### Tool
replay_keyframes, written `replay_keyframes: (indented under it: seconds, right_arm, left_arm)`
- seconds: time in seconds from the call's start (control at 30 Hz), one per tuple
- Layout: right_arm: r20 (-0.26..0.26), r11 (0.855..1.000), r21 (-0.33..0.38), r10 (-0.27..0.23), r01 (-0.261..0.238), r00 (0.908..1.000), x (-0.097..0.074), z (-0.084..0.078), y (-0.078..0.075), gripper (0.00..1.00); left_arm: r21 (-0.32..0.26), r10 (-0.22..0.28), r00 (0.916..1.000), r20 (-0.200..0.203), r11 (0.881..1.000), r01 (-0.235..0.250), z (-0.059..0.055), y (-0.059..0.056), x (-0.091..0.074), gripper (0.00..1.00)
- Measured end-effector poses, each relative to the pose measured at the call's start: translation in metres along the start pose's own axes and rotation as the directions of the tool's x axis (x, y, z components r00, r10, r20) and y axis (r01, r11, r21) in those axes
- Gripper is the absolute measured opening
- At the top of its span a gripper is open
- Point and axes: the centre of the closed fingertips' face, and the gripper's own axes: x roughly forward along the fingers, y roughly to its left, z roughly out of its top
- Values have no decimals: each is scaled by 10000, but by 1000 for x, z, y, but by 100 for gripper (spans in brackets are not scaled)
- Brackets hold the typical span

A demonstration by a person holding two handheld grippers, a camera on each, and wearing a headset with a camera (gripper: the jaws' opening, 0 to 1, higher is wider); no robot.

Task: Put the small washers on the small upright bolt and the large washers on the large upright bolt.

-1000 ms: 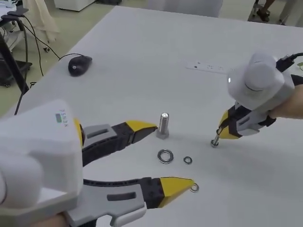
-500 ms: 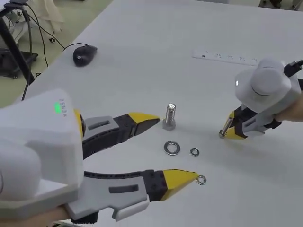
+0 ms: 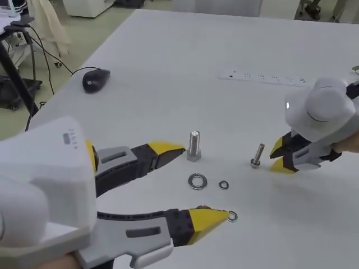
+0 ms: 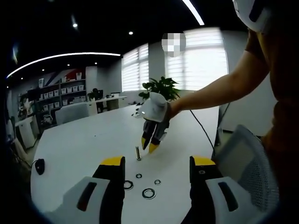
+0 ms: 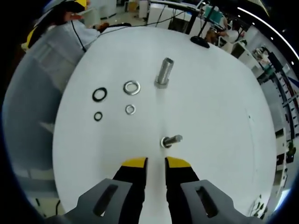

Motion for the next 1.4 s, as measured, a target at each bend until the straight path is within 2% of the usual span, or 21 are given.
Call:
replay_keyframes:
  seconds: [0.17,0.37,0.6,0.87,1.17,1.4]
  right_arm:
    - [178,10000,41,-66,65,9998,-10,2,14,15]
    - [432,9996,258,-147,136,9990,-20,6,34,15]
    - [522,9997,232,46,-58,9986,-17,14,59,15]
    - [658,9985,26,547,-550,9963,-3,30,86,16]
    - [706,9952,-355,938,-915,9931,11,52,90,17]
    - [373,9877,-702,1429,-1401,9890,29,59,98,18]
  left_arm:
    - [210,-50,10000,51,9998,49,6,-12,-2,55]
    - [361,-120,9999,-14,9993,120,6,-26,-7,55]
    - [381,-180,9998,57,9991,177,5,-36,-14,55]
    - [529,-38,9997,235,9986,25,9,-36,-21,55]
    - [663,329,9987,386,9972,-354,13,-33,-28,55]
    - [584,348,9986,401,9976,-371,10,-33,-30,55]
